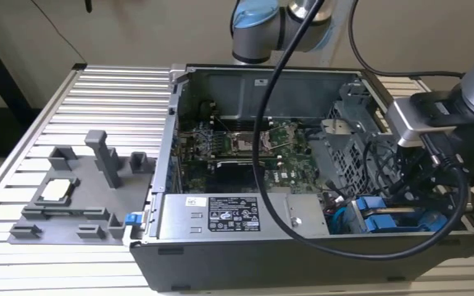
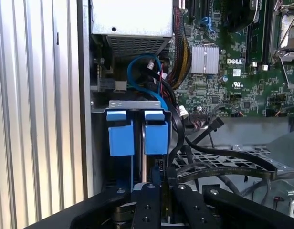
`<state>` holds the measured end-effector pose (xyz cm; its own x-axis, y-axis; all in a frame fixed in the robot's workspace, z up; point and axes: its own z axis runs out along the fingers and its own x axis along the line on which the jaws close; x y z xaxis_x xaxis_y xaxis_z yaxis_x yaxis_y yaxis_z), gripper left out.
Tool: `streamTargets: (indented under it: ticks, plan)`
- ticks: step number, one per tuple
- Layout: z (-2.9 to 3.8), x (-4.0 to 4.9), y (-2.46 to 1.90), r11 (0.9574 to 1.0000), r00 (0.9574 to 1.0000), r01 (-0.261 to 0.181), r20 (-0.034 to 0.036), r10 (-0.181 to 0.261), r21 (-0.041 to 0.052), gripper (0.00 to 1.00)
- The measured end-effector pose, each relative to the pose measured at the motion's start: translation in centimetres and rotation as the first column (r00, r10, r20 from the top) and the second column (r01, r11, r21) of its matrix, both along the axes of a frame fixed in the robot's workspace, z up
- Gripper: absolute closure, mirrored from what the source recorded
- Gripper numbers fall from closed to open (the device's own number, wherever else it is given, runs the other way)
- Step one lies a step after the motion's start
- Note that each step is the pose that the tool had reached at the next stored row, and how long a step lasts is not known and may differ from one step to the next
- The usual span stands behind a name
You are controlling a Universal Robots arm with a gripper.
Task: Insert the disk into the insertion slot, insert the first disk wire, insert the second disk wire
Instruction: 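Insert the second disk wire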
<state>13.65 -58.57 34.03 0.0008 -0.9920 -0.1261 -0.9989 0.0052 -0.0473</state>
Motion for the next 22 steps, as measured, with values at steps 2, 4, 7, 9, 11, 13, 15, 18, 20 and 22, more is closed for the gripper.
streamTargets:
  ticks: [2, 4, 7, 9, 11, 13, 15, 18, 20, 22]
  plan:
    - [-0.19, 0.01, 0.0, 1.0, 1.0, 0.0, 0.0, 0.0, -0.0002, 0.84]
    - [-0.32, 0.01, 0.0, 1.0, 1.0, 0.0, 0.0, 0.0, -0.0007, 0.84]
    - [-0.33, 0.01, 0.0, 1.0, 1.0, 0.0, 0.0, 0.0, -0.0009, 0.84]
    - [-0.35, 0.01, 0.0, 1.0, 1.0, 0.0, 0.0001, 0.0, -0.0007, 0.84]
    - [-0.36, 0.01, 0.0, 1.0, 1.0, 0.0, 0.0001, 0.0, -0.0007, 0.82]
    - [-0.25, 0.01, 0.0, 1.0, 1.0, 0.0, 0.0, 0.0, -0.0008, 0.76]
    - [0.57, 0.01, 0.0, 1.0, 1.0, 0.001, 0.0, -0.001, -0.0009, 0.76]
    - [1.93, 0.01, 0.0, 1.0, 1.0, 0.001, 0.0, -0.001, -0.0008, 0.76]
    - [2.82, 0.01, 0.0, 1.0, 1.0, 0.001, 0.0, -0.001, -0.0009, 0.76]
    - [3.08, 0.01, 0.0, 1.0, 1.0, 0.001, 0.0005, -0.001, -0.0008, 0.76]
